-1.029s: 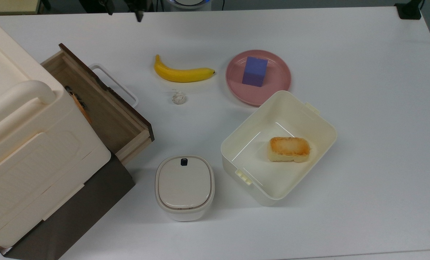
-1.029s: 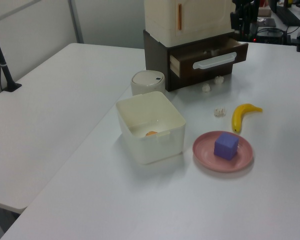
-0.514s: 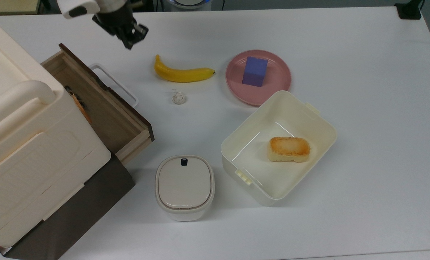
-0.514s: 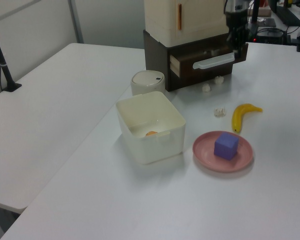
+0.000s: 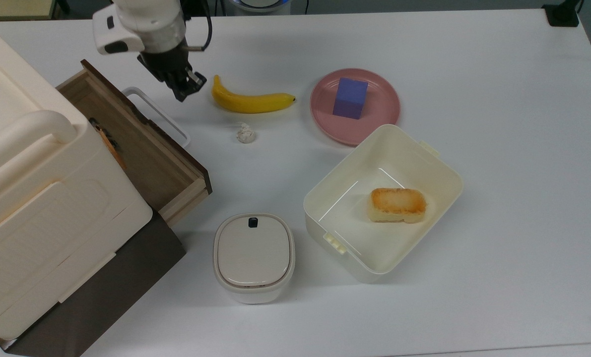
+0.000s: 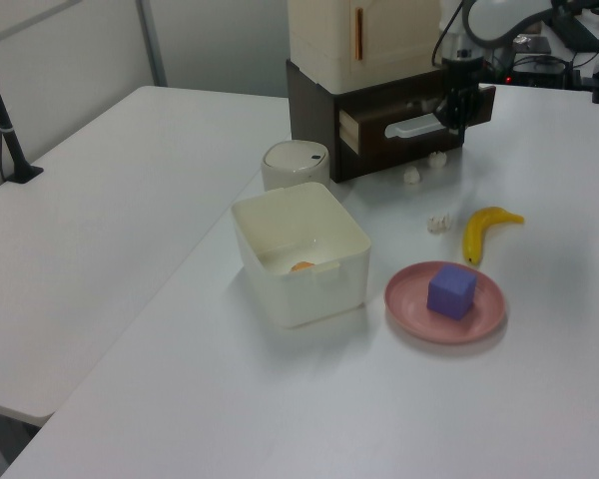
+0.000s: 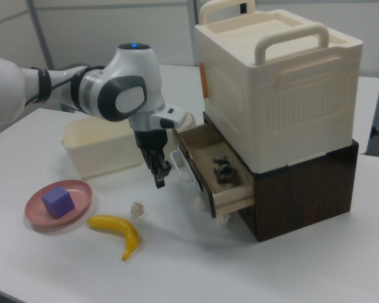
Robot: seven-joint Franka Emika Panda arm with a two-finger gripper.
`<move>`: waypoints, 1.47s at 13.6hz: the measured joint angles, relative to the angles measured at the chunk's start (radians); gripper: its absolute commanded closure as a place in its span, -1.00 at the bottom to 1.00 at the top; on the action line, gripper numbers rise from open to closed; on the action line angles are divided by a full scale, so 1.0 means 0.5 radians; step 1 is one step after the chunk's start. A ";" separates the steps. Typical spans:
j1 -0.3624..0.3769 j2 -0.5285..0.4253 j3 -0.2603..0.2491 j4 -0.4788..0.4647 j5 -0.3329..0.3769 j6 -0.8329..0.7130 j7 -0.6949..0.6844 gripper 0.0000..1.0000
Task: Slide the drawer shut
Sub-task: 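Move the gripper toward the open drawer's front face, then push the drawer front with the gripper into the brown unit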
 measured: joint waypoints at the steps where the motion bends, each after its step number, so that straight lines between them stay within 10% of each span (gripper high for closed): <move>1: 0.001 0.035 0.000 -0.013 0.000 0.058 0.037 1.00; 13: -0.191 0.186 -0.003 -0.014 -0.015 0.746 0.404 1.00; 20: -0.277 0.209 -0.004 -0.007 -0.300 0.898 0.783 1.00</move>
